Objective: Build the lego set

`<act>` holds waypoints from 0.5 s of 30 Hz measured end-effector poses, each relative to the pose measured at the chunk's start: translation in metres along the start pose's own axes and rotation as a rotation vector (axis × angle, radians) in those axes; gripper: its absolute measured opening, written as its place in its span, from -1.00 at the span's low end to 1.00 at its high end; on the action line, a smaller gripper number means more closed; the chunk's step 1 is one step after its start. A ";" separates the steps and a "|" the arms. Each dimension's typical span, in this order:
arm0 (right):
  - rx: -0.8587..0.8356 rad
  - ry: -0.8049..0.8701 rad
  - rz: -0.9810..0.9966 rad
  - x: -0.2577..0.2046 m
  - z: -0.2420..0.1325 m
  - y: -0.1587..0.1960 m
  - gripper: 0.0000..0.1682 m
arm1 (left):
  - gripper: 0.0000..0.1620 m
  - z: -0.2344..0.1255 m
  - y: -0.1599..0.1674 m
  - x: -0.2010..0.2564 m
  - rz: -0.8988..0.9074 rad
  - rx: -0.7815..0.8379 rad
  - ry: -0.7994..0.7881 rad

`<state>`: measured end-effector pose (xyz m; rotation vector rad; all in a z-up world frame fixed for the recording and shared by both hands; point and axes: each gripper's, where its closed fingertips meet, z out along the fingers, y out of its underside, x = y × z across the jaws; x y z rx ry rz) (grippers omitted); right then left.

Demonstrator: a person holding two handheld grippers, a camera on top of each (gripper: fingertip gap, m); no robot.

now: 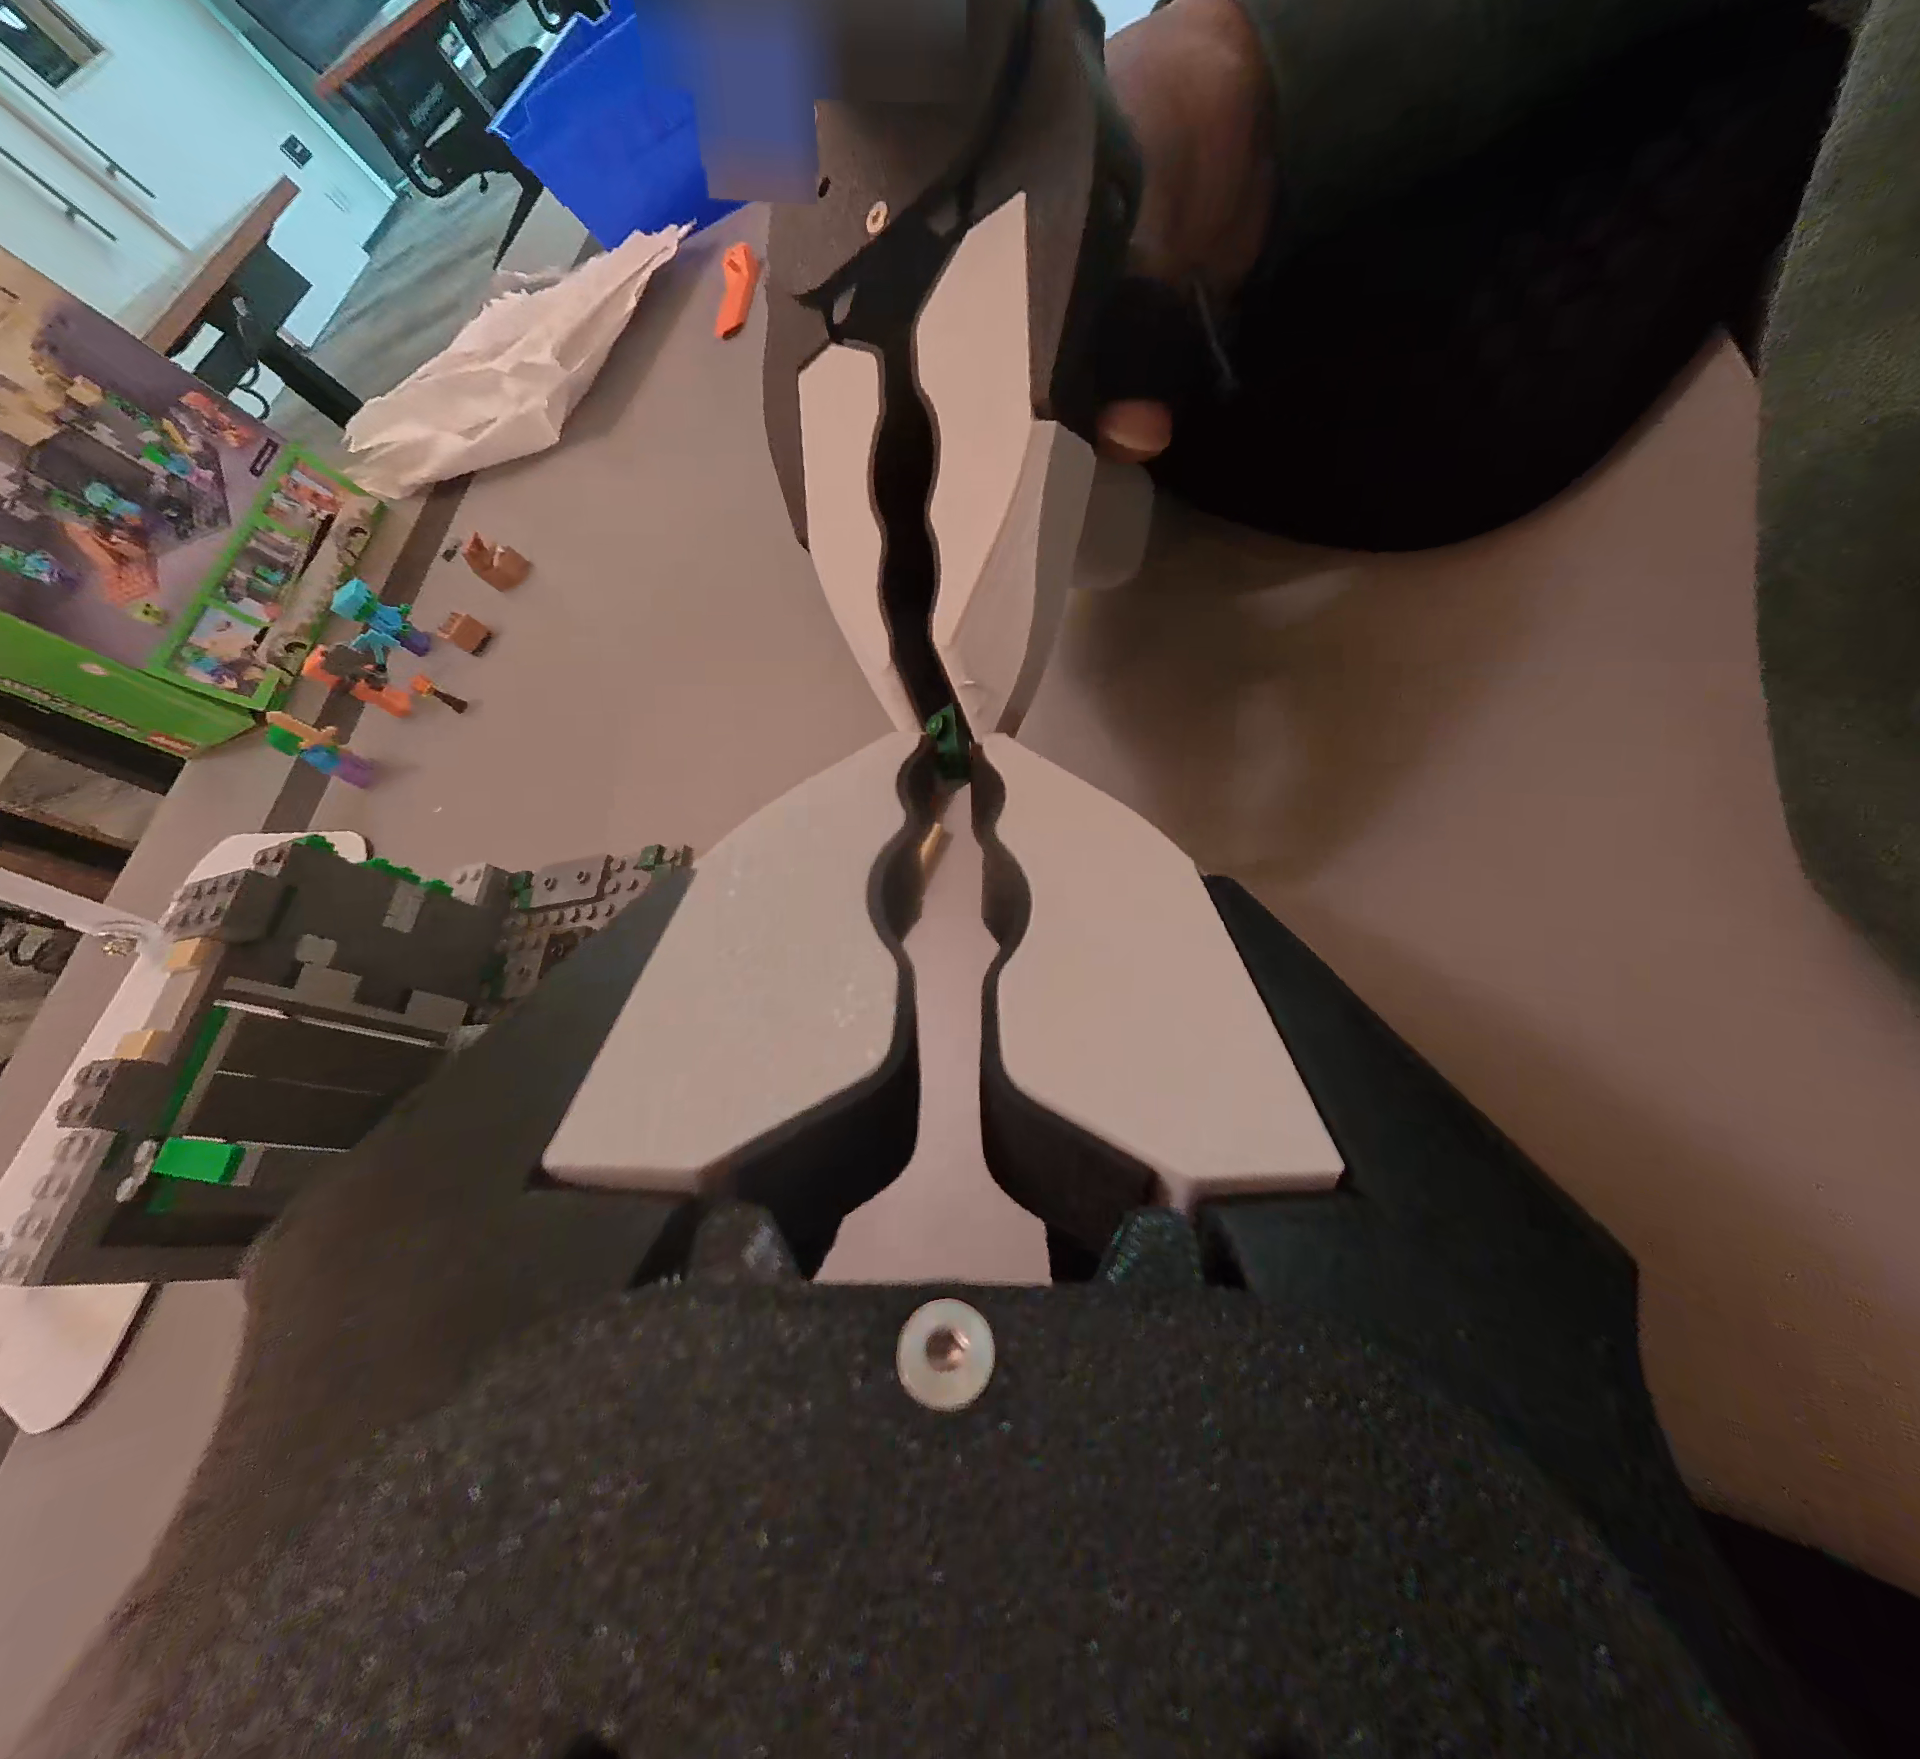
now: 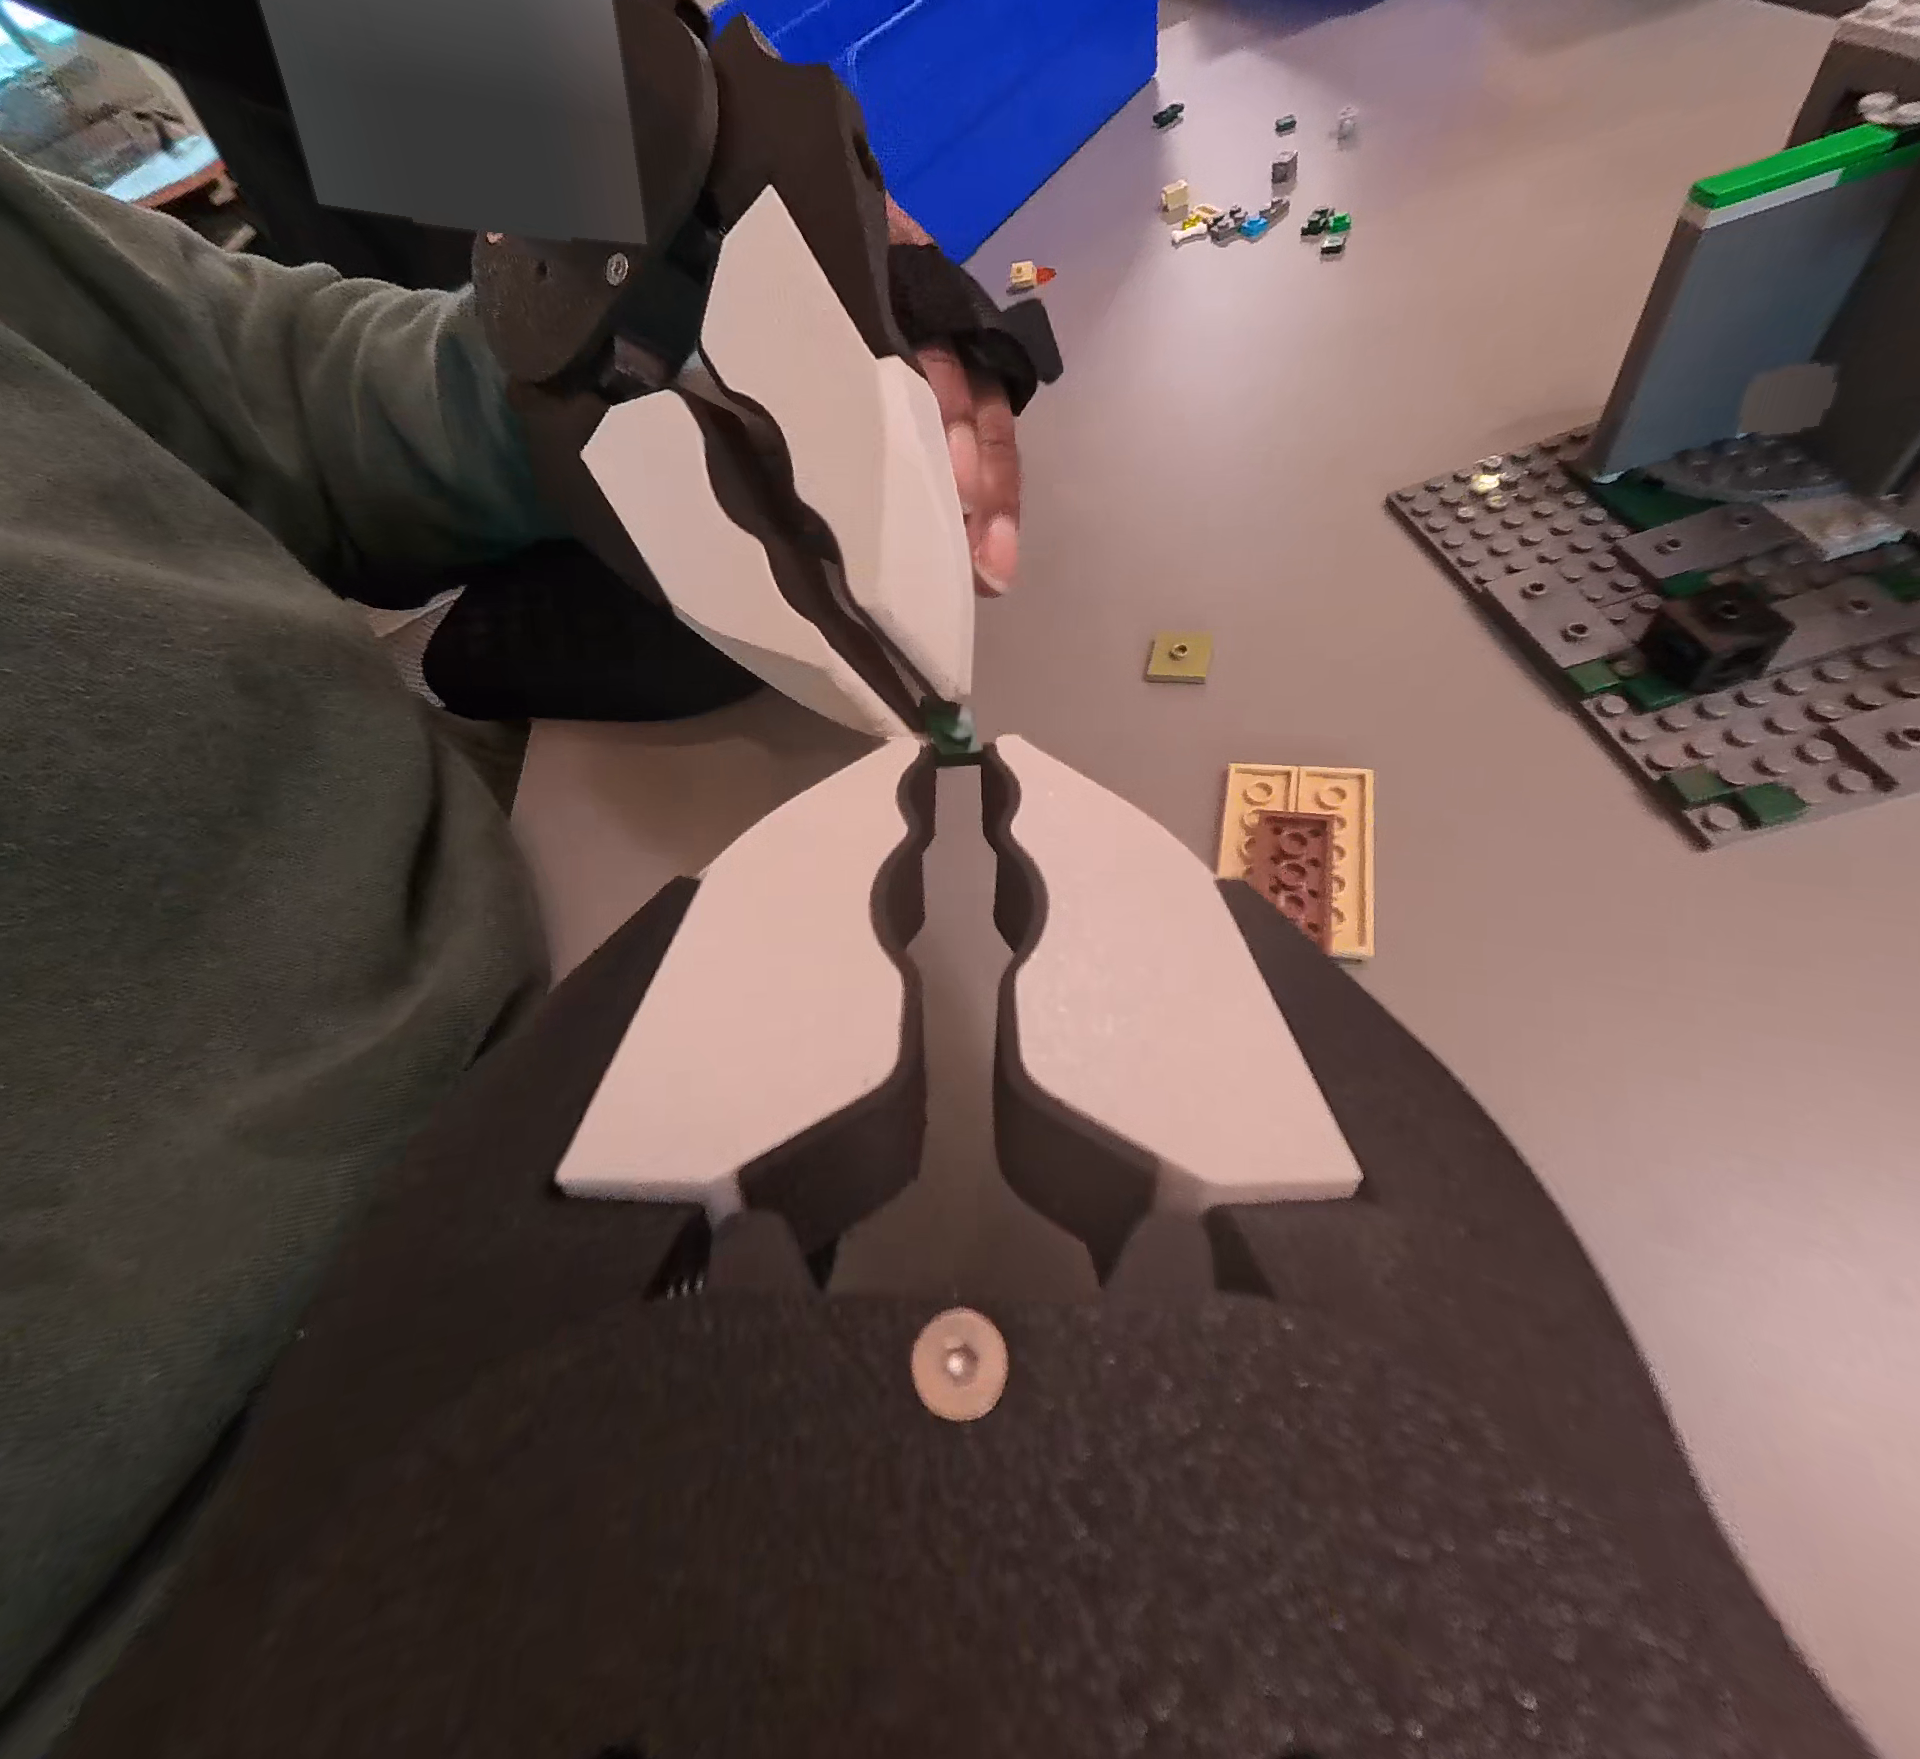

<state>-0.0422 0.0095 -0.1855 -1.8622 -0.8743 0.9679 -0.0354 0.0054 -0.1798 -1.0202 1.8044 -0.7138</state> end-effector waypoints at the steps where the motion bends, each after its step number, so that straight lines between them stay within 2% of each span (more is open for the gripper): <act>1: -0.004 -0.001 0.003 0.000 0.000 0.001 -0.91 | -0.94 0.000 0.000 0.000 -0.006 -0.001 0.003; 9: 0.036 0.038 -0.029 0.005 -0.002 -0.004 -0.87 | -0.95 0.001 0.000 -0.005 -0.187 0.041 0.031; 15: 0.092 0.183 -0.219 0.015 -0.008 -0.015 -0.86 | -0.95 -0.001 -0.004 -0.018 -0.430 0.119 0.045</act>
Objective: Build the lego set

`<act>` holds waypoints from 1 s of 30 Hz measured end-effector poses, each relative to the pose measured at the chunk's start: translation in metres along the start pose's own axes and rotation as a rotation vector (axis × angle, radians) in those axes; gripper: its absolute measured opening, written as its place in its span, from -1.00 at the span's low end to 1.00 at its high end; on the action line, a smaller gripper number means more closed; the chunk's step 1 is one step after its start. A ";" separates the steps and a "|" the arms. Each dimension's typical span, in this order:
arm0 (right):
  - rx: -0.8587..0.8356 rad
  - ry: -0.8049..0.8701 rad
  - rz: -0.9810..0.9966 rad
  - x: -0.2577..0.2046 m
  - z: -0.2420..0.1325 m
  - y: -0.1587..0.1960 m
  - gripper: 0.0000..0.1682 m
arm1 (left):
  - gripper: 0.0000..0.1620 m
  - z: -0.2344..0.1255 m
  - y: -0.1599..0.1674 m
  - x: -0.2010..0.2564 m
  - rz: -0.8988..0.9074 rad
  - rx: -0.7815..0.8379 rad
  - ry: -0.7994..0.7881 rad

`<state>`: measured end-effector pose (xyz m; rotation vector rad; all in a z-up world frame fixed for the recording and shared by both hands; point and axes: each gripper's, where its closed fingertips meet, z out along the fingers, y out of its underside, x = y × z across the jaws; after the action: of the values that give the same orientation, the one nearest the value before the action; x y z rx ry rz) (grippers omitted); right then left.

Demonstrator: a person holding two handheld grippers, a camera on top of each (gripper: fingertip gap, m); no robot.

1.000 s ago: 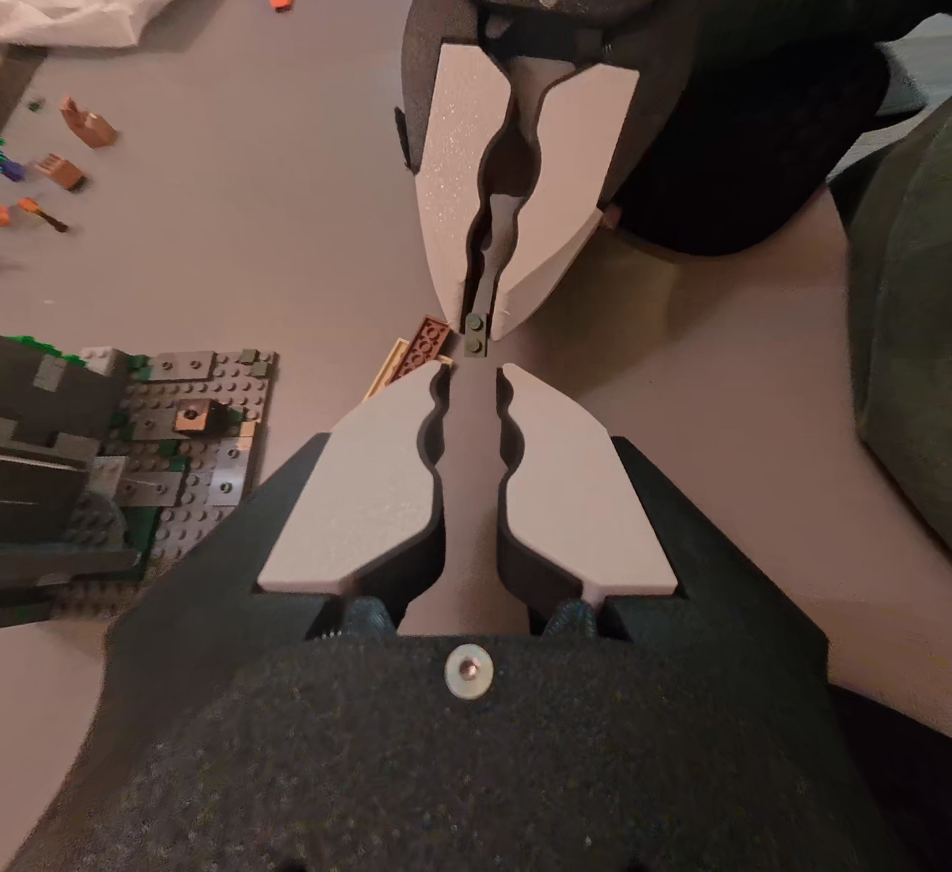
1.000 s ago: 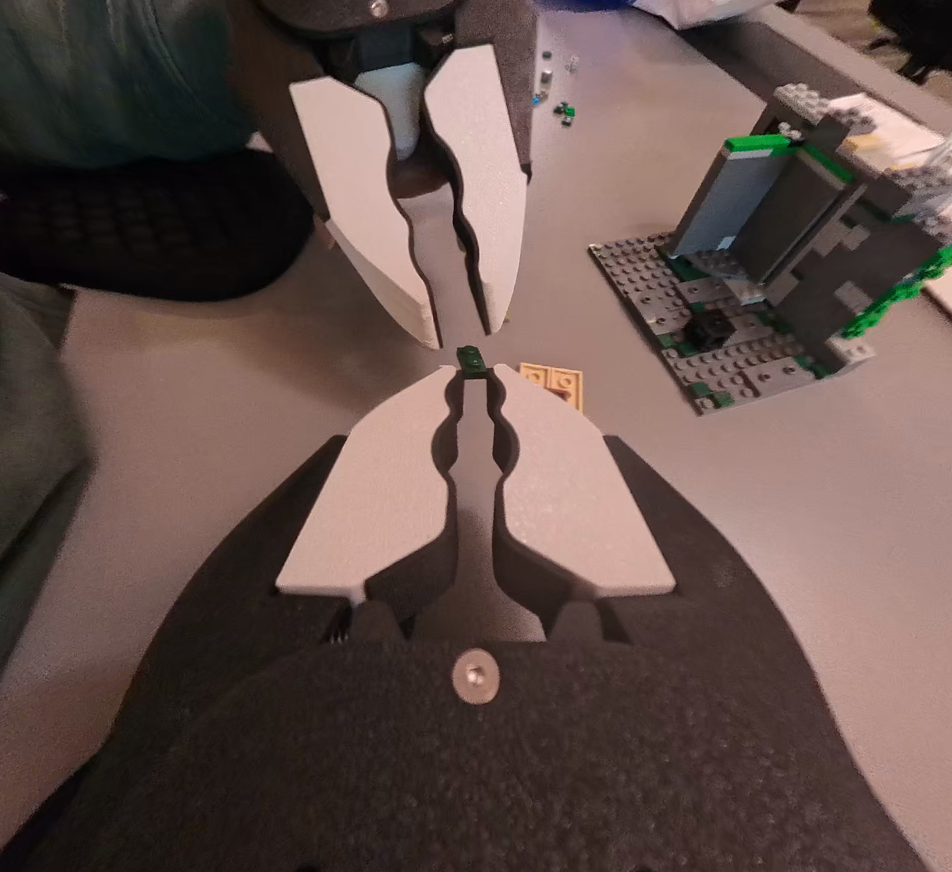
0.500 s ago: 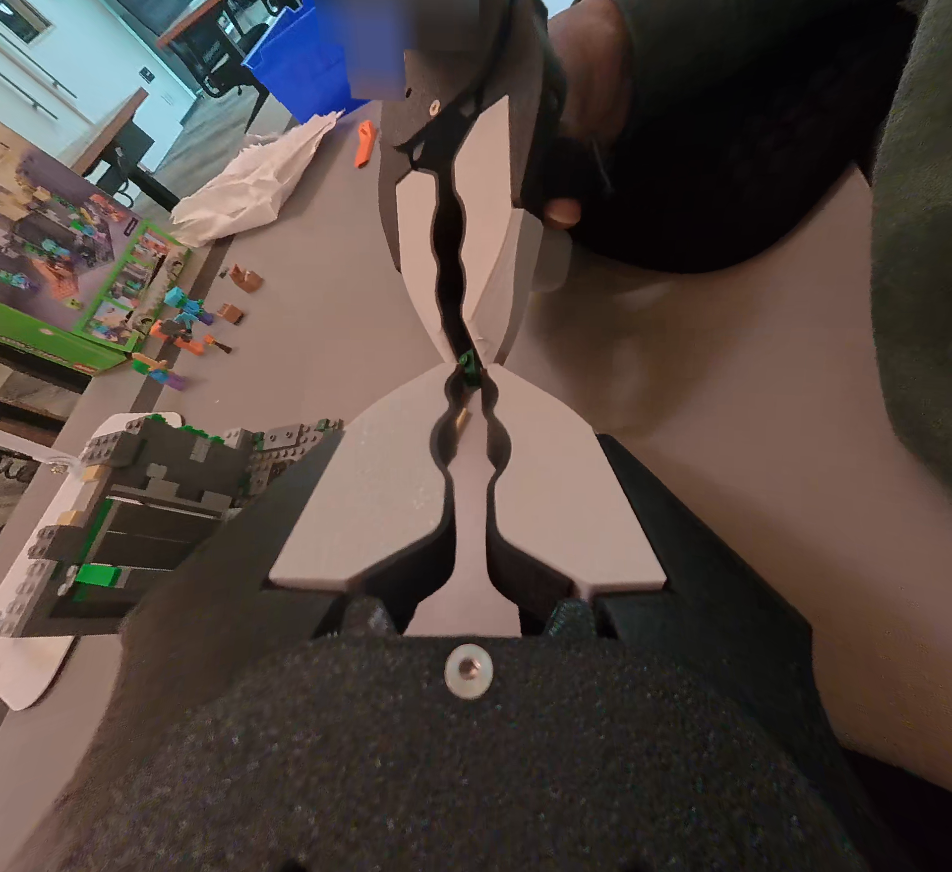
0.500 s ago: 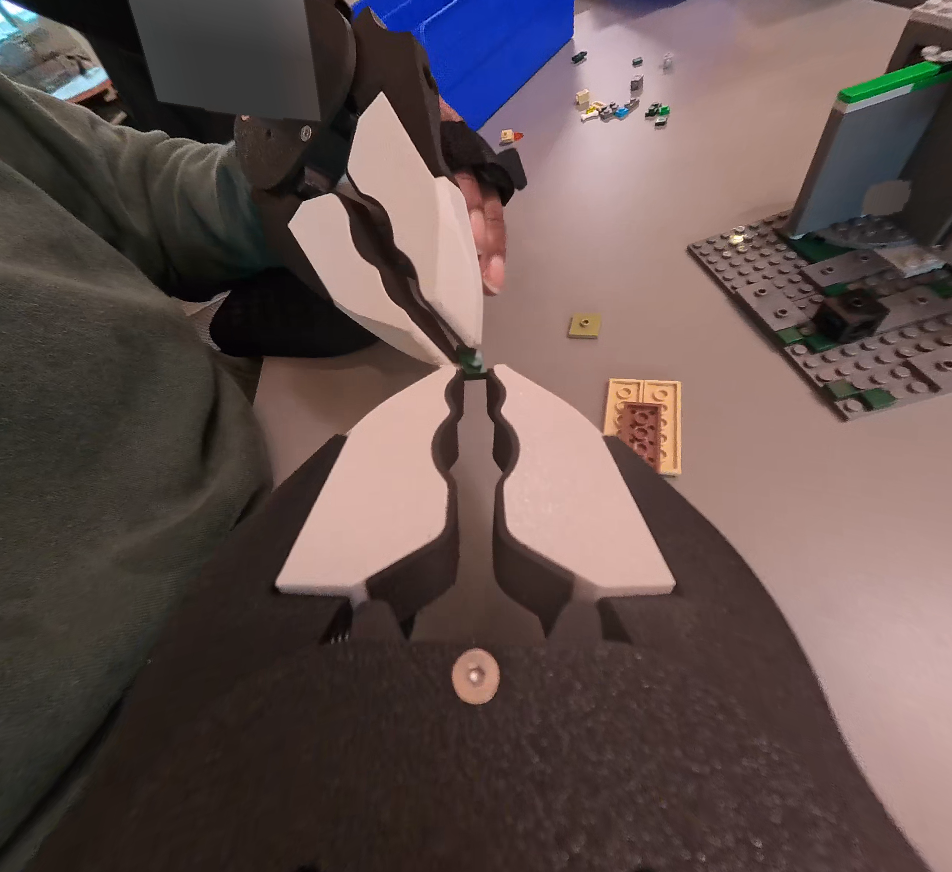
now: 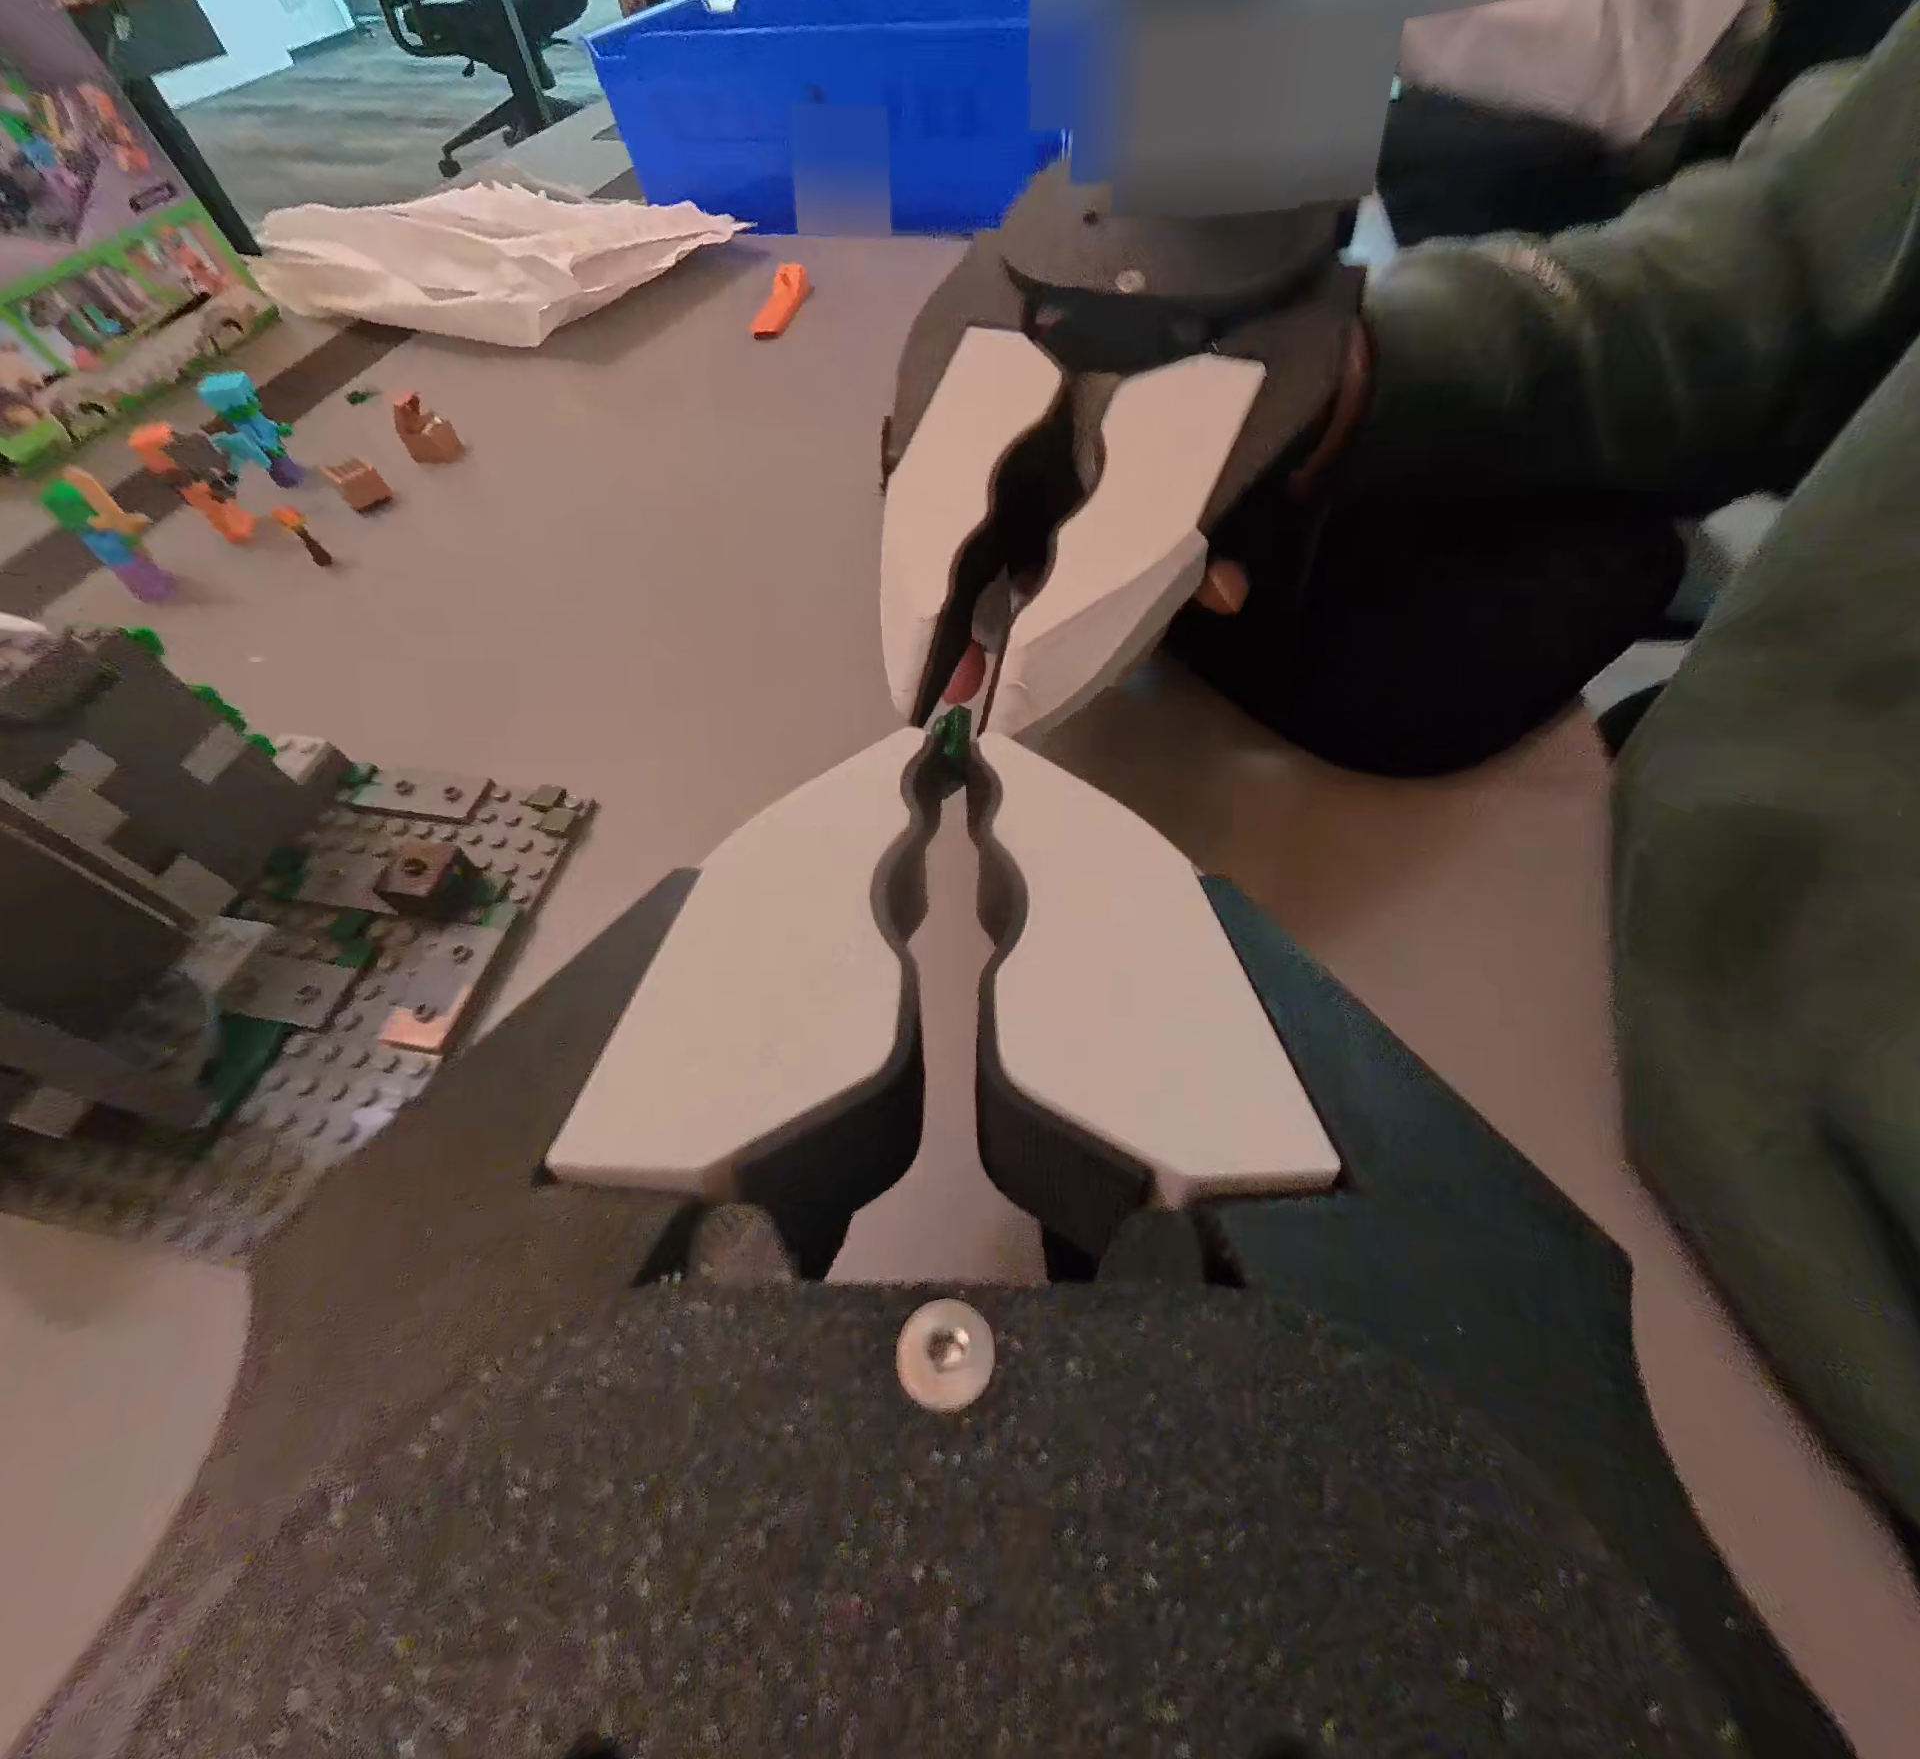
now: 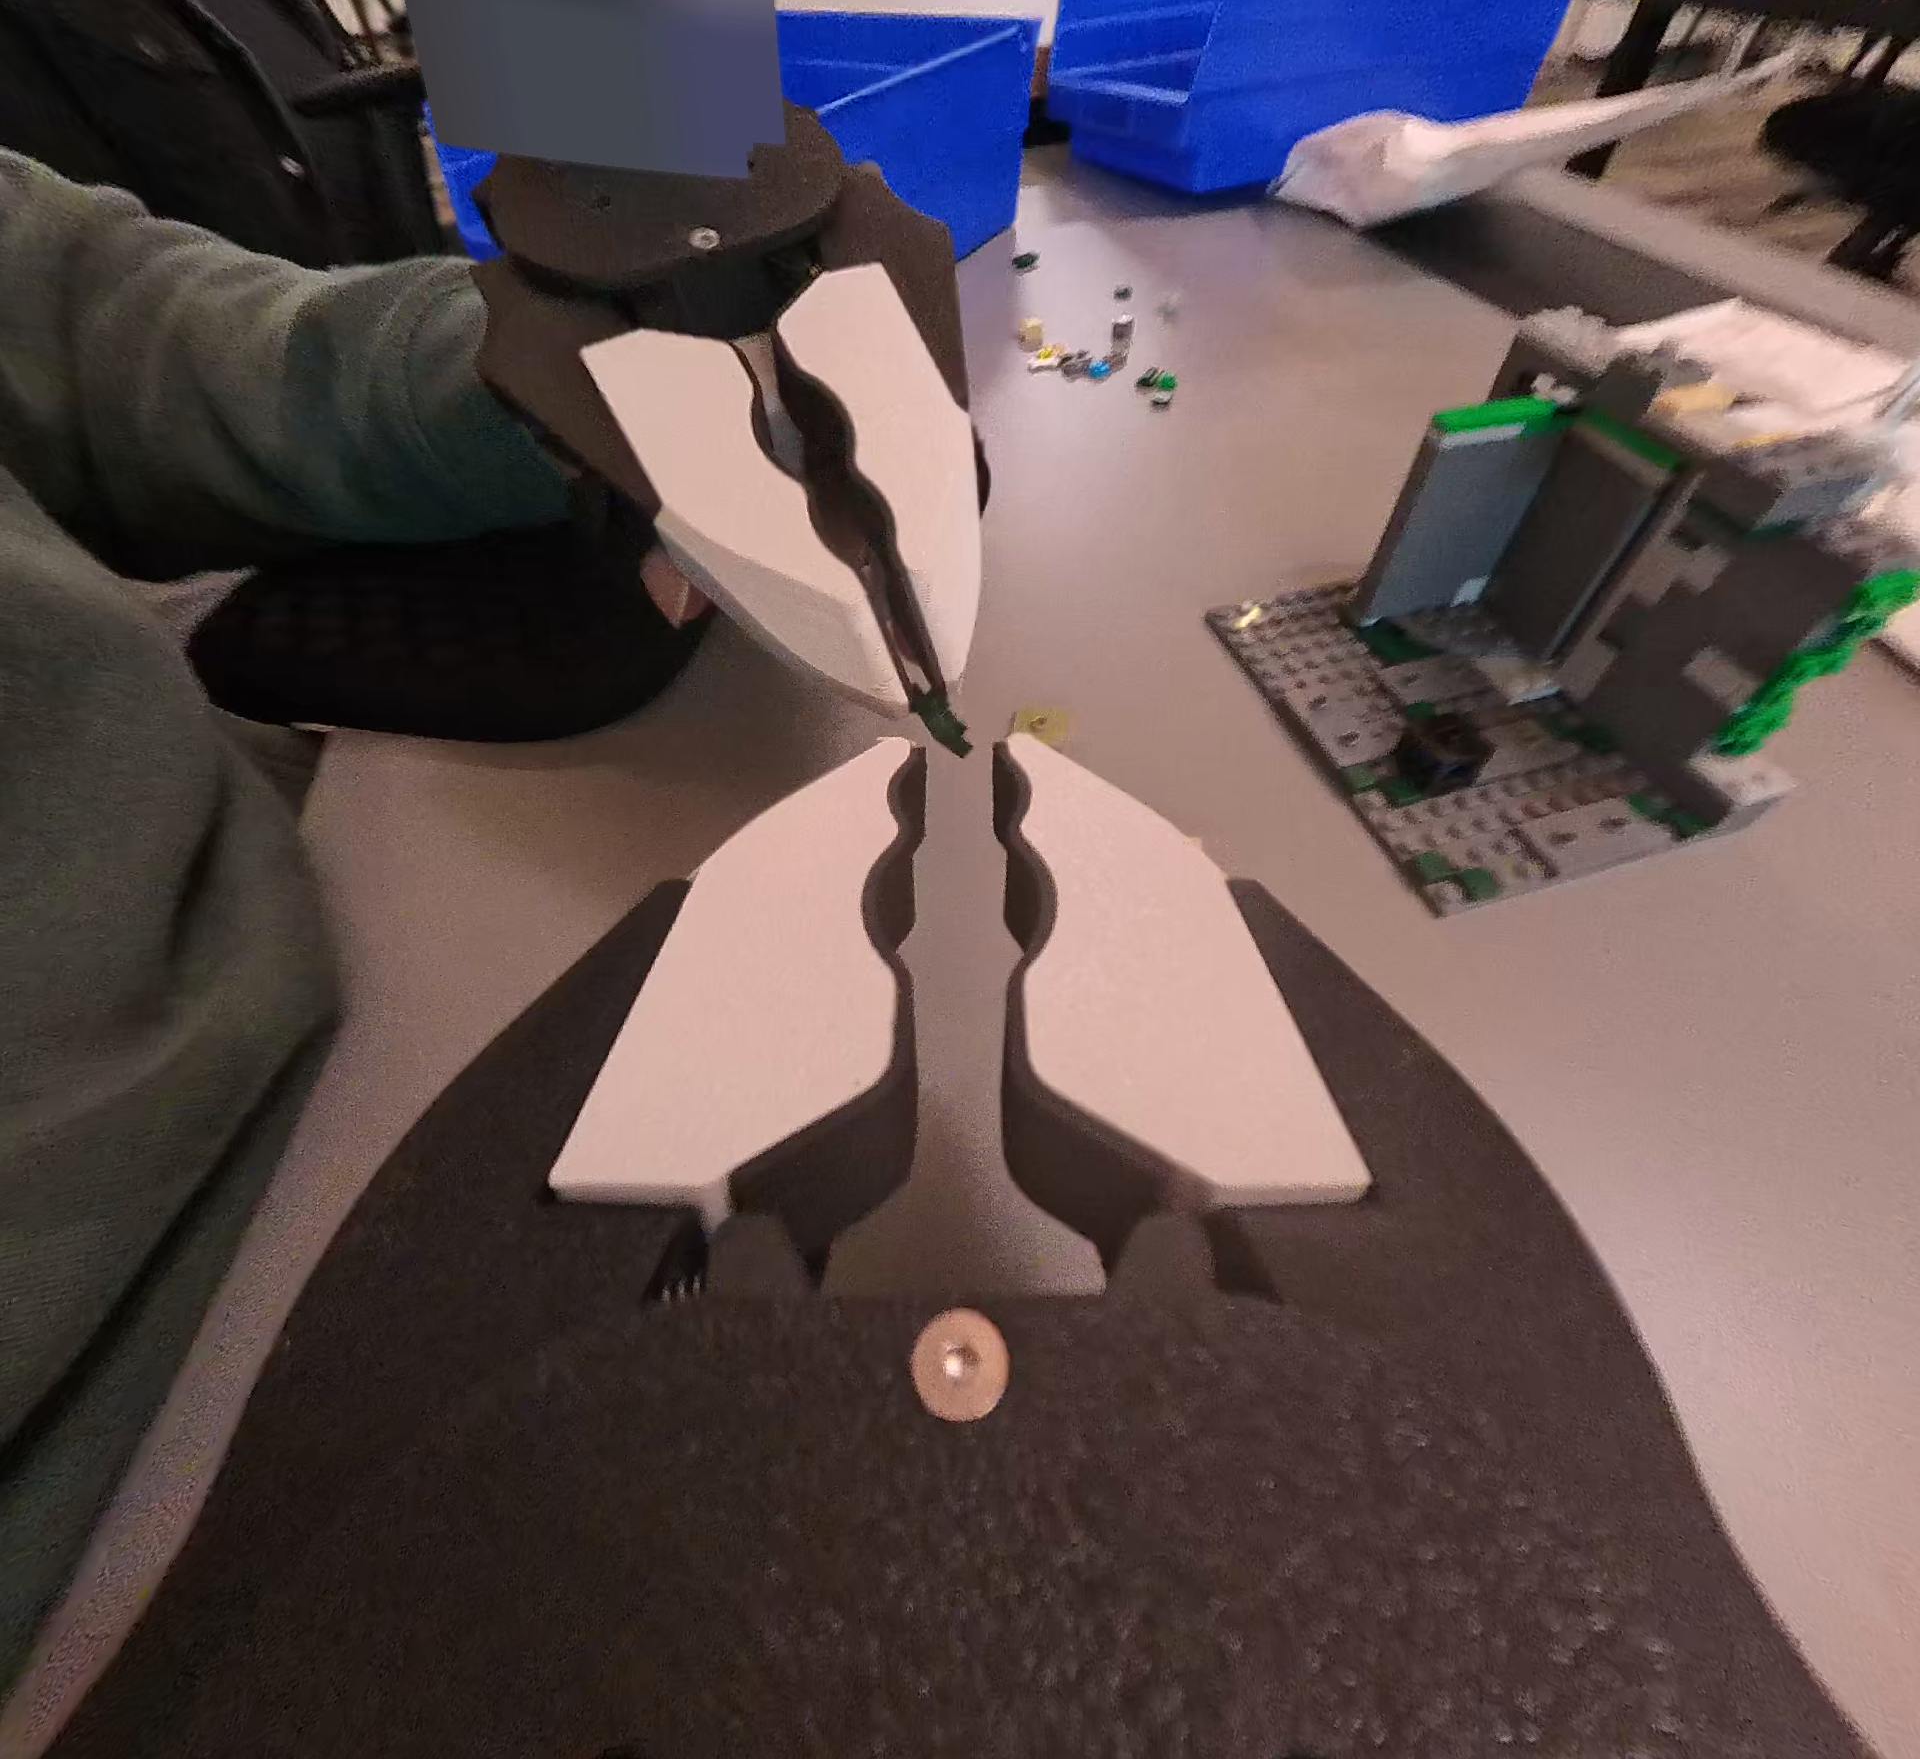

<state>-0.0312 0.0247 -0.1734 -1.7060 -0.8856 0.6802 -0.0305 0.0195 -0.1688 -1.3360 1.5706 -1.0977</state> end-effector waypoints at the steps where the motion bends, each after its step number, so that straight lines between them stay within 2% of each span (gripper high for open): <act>1: 0.009 0.018 -0.041 0.000 -0.001 -0.002 -0.87 | -0.95 0.000 -0.003 -0.001 -0.049 0.021 0.013; 4: 0.047 0.034 -0.107 -0.003 -0.002 -0.009 -0.87 | -0.96 -0.001 -0.010 0.001 -0.187 0.076 0.074; 9: 0.104 -0.005 -0.064 -0.006 -0.006 -0.017 -0.91 | -0.96 -0.001 -0.017 0.006 -0.340 0.134 0.178; 15: 0.119 -0.027 -0.061 -0.009 -0.008 -0.020 -0.92 | -0.96 -0.002 -0.019 0.008 -0.442 0.160 0.250; 20: 0.140 -0.065 -0.014 -0.010 -0.011 -0.023 -0.88 | -0.96 -0.001 -0.016 0.009 -0.446 0.151 0.259; 23: 0.133 -0.066 -0.015 -0.011 -0.011 -0.022 -1.00 | -0.96 0.001 -0.014 0.012 -0.423 0.131 0.254; 30: 0.107 -0.088 0.037 -0.010 -0.010 -0.019 -1.00 | -0.96 0.002 -0.013 0.014 -0.430 0.129 0.263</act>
<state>-0.0336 0.0145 -0.1518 -1.6104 -0.8643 0.8185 -0.0261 0.0045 -0.1573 -1.5287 1.3935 -1.6666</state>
